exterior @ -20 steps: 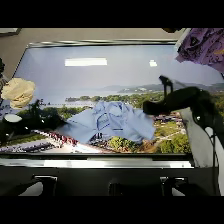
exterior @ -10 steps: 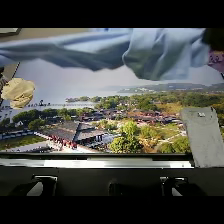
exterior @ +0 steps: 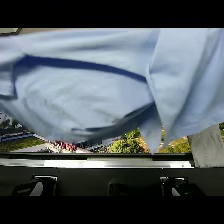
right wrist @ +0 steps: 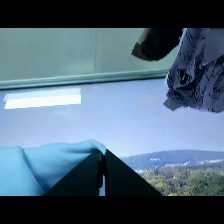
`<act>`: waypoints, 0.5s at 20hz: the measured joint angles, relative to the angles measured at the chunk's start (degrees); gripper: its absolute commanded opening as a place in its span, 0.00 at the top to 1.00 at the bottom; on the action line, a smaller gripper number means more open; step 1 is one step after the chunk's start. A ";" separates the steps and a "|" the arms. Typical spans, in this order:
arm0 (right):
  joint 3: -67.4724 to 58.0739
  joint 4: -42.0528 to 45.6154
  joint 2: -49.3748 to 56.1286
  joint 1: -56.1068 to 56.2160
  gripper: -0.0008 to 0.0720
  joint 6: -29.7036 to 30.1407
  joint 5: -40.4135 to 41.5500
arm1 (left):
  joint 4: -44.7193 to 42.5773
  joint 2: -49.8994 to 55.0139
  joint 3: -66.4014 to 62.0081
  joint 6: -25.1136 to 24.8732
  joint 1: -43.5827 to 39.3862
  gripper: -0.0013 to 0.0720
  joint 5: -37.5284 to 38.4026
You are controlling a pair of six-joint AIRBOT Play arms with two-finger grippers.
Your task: Fold the clothes and pants, and hang the long-sleeved shirts on hangers.
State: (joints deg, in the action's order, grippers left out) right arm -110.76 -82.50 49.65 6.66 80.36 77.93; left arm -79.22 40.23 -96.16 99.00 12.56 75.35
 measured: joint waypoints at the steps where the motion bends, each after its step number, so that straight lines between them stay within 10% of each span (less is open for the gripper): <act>1: 0.57 -0.48 1.86 -0.02 0.94 -0.04 0.42 | 0.09 -0.07 2.60 0.02 0.00 0.96 0.74; 10: 7.63 -16.50 36.70 -0.04 0.94 -1.44 -4.46 | 6.51 9.40 43.71 2.16 -1.68 0.96 -19.08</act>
State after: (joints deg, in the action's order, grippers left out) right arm -103.13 -99.00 86.35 6.61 78.91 73.47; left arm -72.71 49.63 -52.45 101.16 10.87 56.27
